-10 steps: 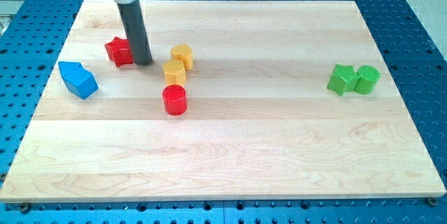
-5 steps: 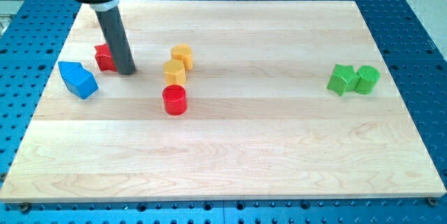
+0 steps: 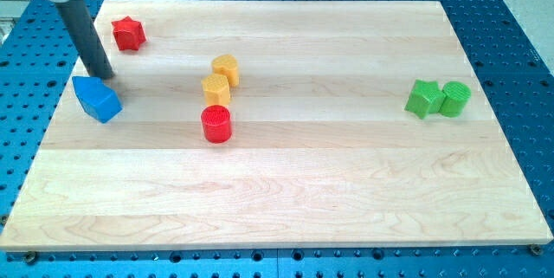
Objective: Move the red star to the top left corner of the board
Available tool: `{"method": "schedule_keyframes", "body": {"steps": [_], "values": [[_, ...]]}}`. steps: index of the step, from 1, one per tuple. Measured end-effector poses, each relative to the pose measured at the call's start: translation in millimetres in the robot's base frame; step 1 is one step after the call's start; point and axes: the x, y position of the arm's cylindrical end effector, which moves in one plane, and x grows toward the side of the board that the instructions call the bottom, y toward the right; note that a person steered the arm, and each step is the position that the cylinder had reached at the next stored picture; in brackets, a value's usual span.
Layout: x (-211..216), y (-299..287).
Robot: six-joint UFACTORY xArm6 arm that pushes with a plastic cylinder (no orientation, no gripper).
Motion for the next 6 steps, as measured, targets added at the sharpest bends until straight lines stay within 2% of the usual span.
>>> {"method": "schedule_keyframes", "body": {"steps": [2, 3, 4, 5, 6], "values": [[-88, 1], [-75, -11], [-10, -10], [11, 9], [-26, 45]]}}
